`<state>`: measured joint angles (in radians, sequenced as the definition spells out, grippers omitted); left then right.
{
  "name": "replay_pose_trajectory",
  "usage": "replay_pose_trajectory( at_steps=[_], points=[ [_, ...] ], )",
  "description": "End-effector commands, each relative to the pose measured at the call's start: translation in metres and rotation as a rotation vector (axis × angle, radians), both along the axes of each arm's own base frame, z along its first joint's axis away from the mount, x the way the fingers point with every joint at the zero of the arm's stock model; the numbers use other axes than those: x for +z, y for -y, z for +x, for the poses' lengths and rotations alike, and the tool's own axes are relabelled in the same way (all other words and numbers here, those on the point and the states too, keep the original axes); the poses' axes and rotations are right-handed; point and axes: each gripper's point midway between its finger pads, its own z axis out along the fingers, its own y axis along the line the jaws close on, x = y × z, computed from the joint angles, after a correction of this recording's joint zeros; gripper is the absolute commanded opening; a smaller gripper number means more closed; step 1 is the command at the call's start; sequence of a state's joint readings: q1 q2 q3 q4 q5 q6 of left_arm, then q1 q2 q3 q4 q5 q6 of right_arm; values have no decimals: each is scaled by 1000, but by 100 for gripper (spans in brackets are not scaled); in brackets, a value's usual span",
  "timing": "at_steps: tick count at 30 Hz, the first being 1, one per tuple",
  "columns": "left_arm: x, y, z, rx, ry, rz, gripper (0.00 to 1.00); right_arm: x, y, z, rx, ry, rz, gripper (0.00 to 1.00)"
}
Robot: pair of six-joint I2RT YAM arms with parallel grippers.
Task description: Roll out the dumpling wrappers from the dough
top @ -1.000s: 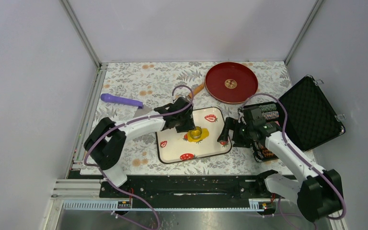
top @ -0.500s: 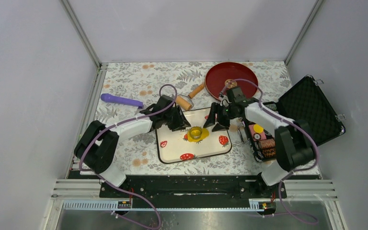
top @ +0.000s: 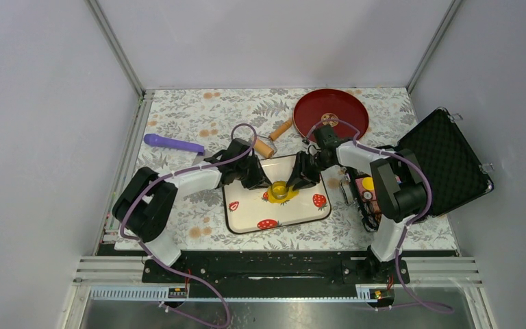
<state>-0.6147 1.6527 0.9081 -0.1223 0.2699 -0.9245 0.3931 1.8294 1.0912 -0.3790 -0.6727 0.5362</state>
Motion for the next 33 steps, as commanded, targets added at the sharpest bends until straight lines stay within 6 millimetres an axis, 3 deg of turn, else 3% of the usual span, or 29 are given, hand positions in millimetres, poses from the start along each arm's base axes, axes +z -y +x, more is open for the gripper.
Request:
replay_pose_trajectory(
  at_steps=[1,10,16,26,33],
  points=[
    [11,8,5,-20,42,-23,19,8,-13,3,35,14,46,38],
    [5,13,0,-39,33,-15,18,1,-17,-1,54,-2,52,32],
    [-1,13,-3,-42,23,-4,12,-2,-20,-4,66,-9,55,27],
    [-15,11,-11,-41,-8,23,0,-11,-21,-7,73,-30,53,13],
    [-29,9,-18,-37,-47,48,0,-18,-18,-11,75,-56,21,5]
  ],
)
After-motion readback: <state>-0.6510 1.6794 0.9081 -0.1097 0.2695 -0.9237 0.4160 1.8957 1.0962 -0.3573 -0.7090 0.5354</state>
